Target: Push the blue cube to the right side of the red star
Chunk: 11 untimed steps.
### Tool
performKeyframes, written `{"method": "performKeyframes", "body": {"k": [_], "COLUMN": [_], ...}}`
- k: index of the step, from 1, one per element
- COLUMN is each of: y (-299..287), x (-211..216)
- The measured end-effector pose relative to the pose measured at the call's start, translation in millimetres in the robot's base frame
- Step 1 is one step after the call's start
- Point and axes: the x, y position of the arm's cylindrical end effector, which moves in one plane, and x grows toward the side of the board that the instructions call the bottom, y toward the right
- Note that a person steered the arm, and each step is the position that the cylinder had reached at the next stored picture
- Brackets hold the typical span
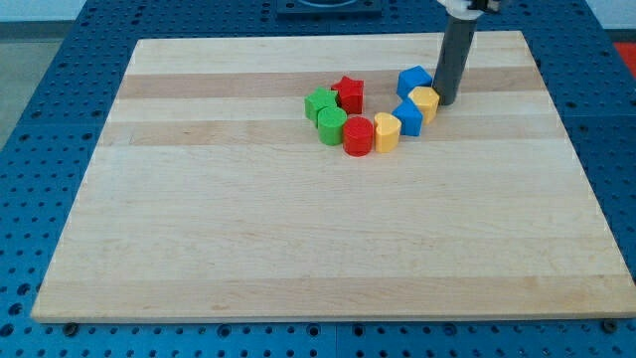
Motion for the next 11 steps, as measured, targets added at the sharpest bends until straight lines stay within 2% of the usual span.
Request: {"method": "performKeyframes", "body": {"k": [2, 4, 11], "y": [28.5, 14.5, -41.8], "x": [-17.9, -47.0, -25.4]}}
